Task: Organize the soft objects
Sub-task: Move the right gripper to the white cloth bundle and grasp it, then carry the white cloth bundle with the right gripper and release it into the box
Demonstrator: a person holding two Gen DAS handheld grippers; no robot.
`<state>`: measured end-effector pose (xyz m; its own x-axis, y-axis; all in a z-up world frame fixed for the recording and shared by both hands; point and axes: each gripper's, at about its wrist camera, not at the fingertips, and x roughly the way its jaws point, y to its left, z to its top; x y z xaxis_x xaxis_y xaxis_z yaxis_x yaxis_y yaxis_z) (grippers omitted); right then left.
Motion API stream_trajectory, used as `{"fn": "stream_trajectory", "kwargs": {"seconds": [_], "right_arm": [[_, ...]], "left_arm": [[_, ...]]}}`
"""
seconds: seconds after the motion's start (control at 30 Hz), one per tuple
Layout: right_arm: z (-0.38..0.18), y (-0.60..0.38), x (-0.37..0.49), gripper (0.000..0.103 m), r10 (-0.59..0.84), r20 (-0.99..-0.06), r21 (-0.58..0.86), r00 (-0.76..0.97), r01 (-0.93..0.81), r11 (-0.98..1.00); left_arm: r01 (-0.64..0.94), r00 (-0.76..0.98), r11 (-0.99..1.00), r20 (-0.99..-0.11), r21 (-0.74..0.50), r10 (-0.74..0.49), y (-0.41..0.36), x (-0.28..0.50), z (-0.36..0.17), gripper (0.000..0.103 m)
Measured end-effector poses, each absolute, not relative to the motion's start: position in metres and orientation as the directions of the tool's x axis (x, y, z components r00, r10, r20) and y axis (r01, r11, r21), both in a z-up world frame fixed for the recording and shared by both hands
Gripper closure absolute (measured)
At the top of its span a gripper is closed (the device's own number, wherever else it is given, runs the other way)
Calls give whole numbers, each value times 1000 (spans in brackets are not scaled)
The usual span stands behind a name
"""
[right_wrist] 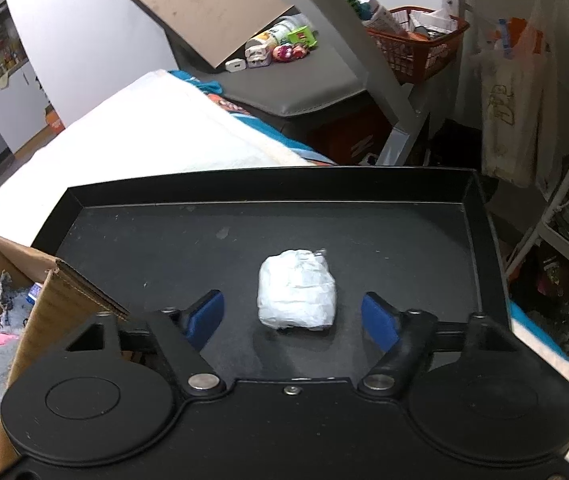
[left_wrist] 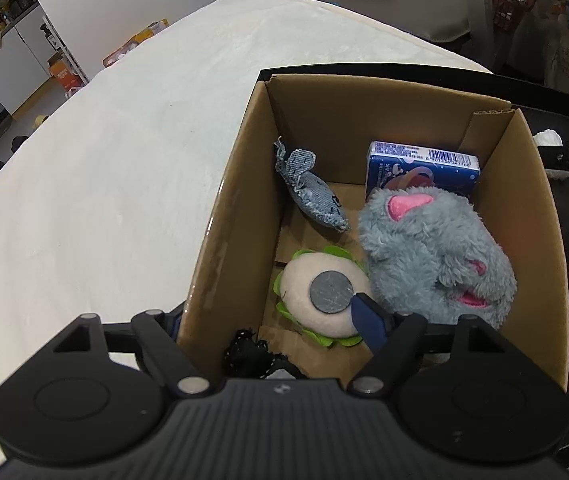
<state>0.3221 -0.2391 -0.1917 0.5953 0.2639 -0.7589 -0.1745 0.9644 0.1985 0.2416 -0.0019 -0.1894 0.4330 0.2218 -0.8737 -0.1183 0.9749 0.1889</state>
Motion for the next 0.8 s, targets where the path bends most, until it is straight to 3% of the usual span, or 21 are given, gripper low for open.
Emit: {"fn": "stream_trajectory", "kwargs": {"seconds": [0.03,0.1,0.27,0.33,0.8], "right_arm": [[-192,-237,323,42,269,-762,198,590,-184,963],[-193,-235,323,63,286,-768,208,573,-199,958],[-185,-235,315,66,314,-755,224,575,-224,948],[-182,-235,312,71,314,-756,223,574,-225,948],[-155,-233,275,72,307,-746,210,591,-229,951]], "left_arm": [[-117,433,975,-874,187,220,-2,241,-189,26],[-116,435,976,-875,182,214,-1,241,-189,26],[-117,438,980,-877,163,198,2,240,-187,26],[-116,440,981,-878,155,190,3,240,-187,26],[-108,461,987,-873,121,158,8,229,-178,26]]}}
